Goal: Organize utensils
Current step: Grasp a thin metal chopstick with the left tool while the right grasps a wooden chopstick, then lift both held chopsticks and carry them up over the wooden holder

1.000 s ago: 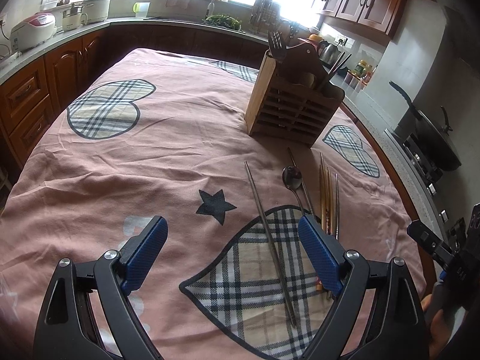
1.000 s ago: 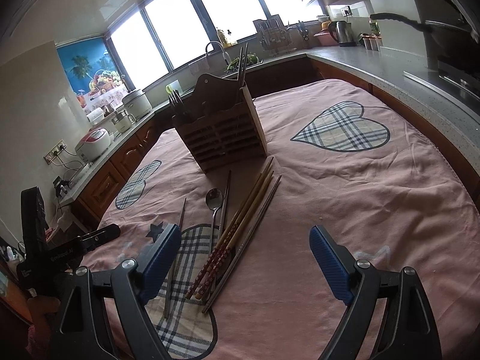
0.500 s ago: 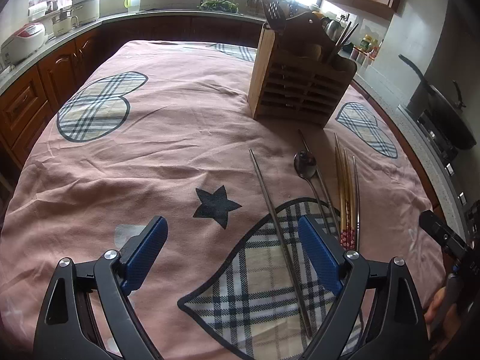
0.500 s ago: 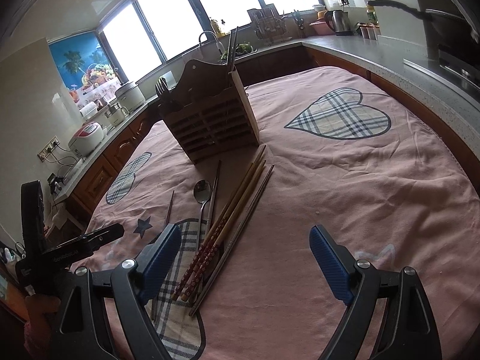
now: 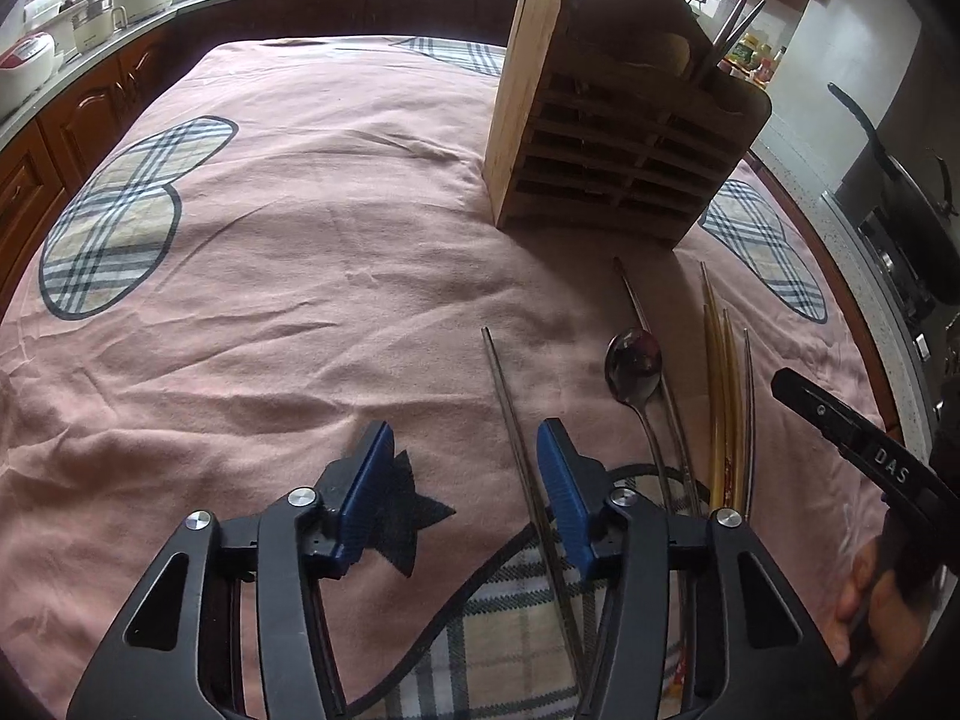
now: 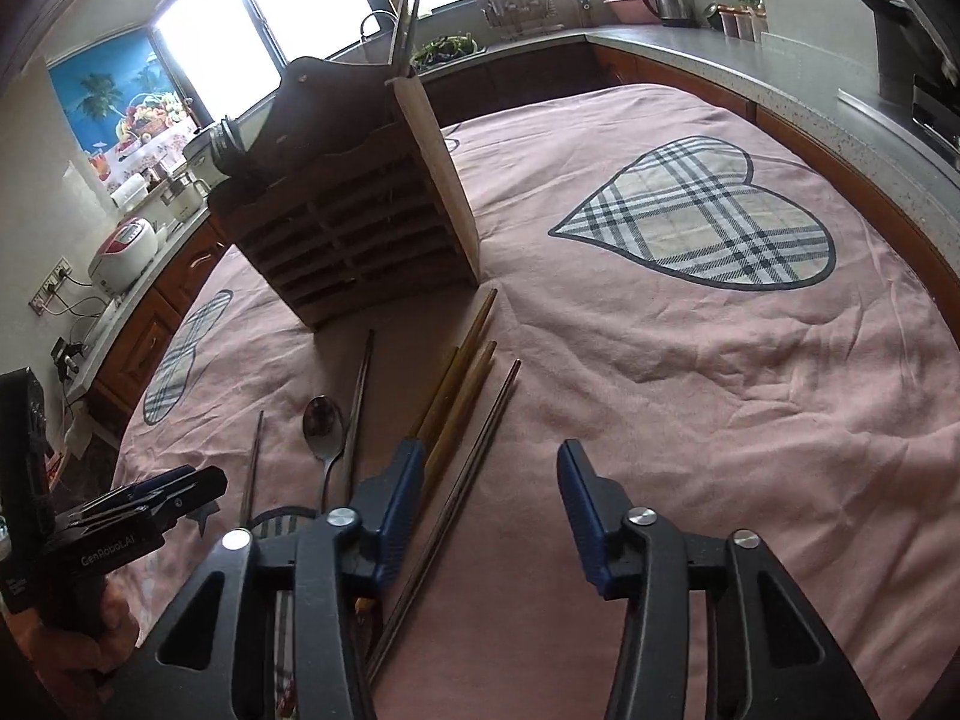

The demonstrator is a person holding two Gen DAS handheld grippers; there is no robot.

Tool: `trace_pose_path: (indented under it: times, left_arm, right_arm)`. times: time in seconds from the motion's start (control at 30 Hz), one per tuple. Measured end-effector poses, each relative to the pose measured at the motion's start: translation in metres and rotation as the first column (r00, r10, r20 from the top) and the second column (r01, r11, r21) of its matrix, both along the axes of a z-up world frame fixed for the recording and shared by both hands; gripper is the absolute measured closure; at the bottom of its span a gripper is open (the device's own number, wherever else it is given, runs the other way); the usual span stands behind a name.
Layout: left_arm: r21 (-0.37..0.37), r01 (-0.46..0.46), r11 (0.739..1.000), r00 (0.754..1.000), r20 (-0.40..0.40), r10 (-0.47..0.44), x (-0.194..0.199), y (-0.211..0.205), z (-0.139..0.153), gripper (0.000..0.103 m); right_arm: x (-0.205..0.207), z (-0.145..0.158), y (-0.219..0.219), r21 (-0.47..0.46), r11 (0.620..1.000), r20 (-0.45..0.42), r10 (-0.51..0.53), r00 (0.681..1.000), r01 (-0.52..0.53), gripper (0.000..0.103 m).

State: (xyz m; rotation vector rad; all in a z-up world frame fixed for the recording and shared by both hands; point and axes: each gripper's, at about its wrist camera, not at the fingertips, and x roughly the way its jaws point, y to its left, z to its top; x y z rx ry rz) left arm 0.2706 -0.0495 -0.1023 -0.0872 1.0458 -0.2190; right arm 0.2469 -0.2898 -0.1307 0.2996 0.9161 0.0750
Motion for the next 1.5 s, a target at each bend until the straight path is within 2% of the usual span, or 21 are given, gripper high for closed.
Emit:
trace_pose_path:
  times: [0.07,0.3,0.4,0.53,0.63,0.67,0.83,1.0,1.23,1.5]
  left_arm:
    - [-0.001,0.010,1.000,1.000,-0.015,-0.010,0.007,-0.002,-0.003,0.058]
    - [0.042,0.059,0.997,0.997,-0.044,-0.057,0.027,-0.016,-0.009,0.062]
    - [0.090,0.081,0.993,0.997,-0.028,-0.079,0.030,-0.023,-0.011,0.071]
    - [0.136,0.098,0.986,0.995,-0.006,-0.098,0.033,-0.032,-0.012,0.093]
    - [0.142,0.116,0.983,0.993,-0.007,-0.116,0.036,-0.036,-0.012,0.095]
    - [0.135,0.119,0.984,0.993,-0.008,-0.119,0.036,-0.035,-0.012,0.096]
    - [0.086,0.121,0.989,0.993,-0.024,-0.119,0.037,-0.027,-0.010,0.100]
    - [-0.005,0.122,0.993,0.992,-0.020,-0.122,0.029,-0.015,0.001,0.100]
    - [-0.089,0.115,0.989,0.993,0.020,-0.114,0.006,0.009,0.028,0.100]
    - [-0.115,0.107,0.988,0.991,0.098,-0.096,-0.025,0.025,0.063,0.100]
  right_arm:
    - [0.011,-0.005,-0.001,-0.005,1.000,-0.019,-0.008,1.000,0.008,0.074]
    - [0.039,-0.015,0.000,-0.041,0.999,-0.076,-0.003,0.997,0.000,0.079]
    - [0.044,-0.015,0.005,-0.064,0.998,-0.087,0.011,0.996,-0.016,0.078]
    - [0.048,-0.016,0.015,-0.124,0.991,-0.093,0.032,0.995,-0.043,0.078]
    - [0.048,-0.016,0.017,-0.159,0.986,-0.087,0.027,0.996,-0.041,0.085]
    - [0.046,-0.016,0.015,-0.158,0.987,-0.084,0.022,0.996,-0.035,0.090]
    - [0.045,-0.014,0.003,-0.074,0.997,-0.083,0.014,0.996,-0.021,0.093]
    - [0.038,-0.003,-0.001,-0.006,1.000,-0.055,0.024,0.998,-0.024,0.097]
    - [0.021,0.026,0.004,0.025,0.998,0.019,0.061,0.998,-0.062,0.099]
    - [0.000,0.059,0.011,0.016,0.996,0.112,0.081,0.990,-0.083,0.099]
